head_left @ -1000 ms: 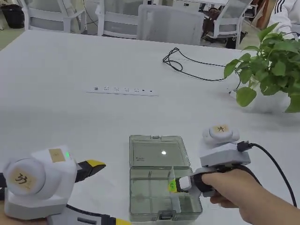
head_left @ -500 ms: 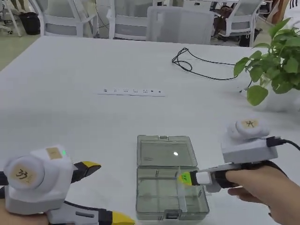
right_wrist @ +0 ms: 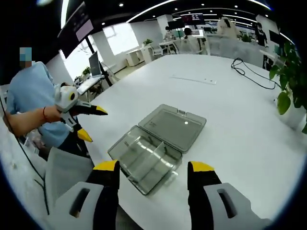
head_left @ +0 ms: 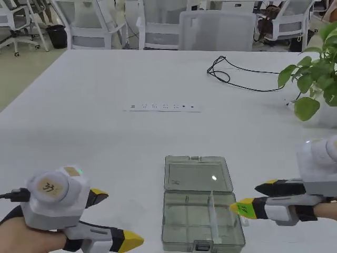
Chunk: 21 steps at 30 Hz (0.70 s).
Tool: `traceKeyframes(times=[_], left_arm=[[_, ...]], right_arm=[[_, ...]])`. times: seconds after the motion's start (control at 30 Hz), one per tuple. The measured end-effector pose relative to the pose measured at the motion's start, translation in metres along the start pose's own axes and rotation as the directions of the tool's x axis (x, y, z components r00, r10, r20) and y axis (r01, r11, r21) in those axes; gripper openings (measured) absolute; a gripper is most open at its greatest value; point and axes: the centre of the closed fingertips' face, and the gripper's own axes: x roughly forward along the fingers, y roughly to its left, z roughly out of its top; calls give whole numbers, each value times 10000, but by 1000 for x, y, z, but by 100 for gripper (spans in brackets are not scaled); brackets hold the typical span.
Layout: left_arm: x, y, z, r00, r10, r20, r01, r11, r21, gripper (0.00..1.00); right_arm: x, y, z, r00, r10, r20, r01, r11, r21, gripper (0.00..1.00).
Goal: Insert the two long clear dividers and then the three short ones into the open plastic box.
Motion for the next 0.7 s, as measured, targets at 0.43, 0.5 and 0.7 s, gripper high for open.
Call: traceKeyframes(times=[0.43,0.5,0.7], left_arm=[[23,15,-34,9784,689,-1948,-755,9968,-266,63],[25,17,-39,9698,787,-2310,-870,9959,-260,59],[31,21,-47,9542,1069,-2795,-1217,9919,-360,53]], right_arm=[[-25,8,-19,9937,924,634,-748,9683,-2383,81],[-29,11,-21,9912,1067,786,-841,9650,-2484,83],[-37,13,-26,9828,1419,1181,-1052,9561,-2736,91]])
